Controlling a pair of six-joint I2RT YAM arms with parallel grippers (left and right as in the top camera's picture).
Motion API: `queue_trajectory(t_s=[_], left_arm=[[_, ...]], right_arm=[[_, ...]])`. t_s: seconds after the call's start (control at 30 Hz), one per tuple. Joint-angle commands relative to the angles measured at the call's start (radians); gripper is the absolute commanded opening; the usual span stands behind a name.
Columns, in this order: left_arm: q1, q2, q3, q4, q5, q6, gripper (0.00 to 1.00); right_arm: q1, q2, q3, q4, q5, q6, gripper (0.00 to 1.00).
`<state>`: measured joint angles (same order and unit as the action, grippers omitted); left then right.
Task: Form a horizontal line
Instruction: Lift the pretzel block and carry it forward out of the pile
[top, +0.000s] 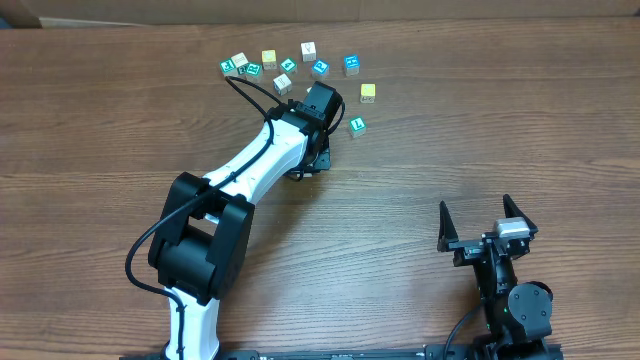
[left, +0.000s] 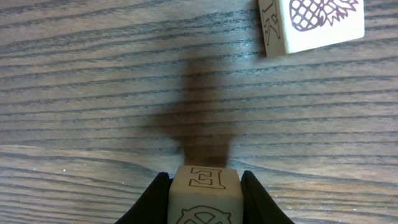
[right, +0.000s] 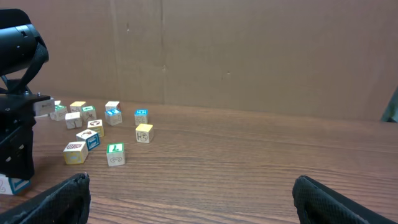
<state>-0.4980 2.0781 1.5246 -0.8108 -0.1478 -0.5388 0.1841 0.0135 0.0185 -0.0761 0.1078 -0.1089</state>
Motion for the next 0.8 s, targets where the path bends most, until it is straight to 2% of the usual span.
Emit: queue_trajectory(t_s=[0.0, 0.77], left_arm=[[-0.005, 0.003, -0.013, 0.009, -0.021, 0.046, 0.13], [-0.006, 0.032, -0.015, 0.023, -0.046, 0.045, 0.15]], right_arm=[[-0.003, -0.011, -0.01, 0.003, -0.004, -0.004, 1.0], [-0.003, -0.011, -0.01, 0.003, -0.004, -0.004, 1.0]])
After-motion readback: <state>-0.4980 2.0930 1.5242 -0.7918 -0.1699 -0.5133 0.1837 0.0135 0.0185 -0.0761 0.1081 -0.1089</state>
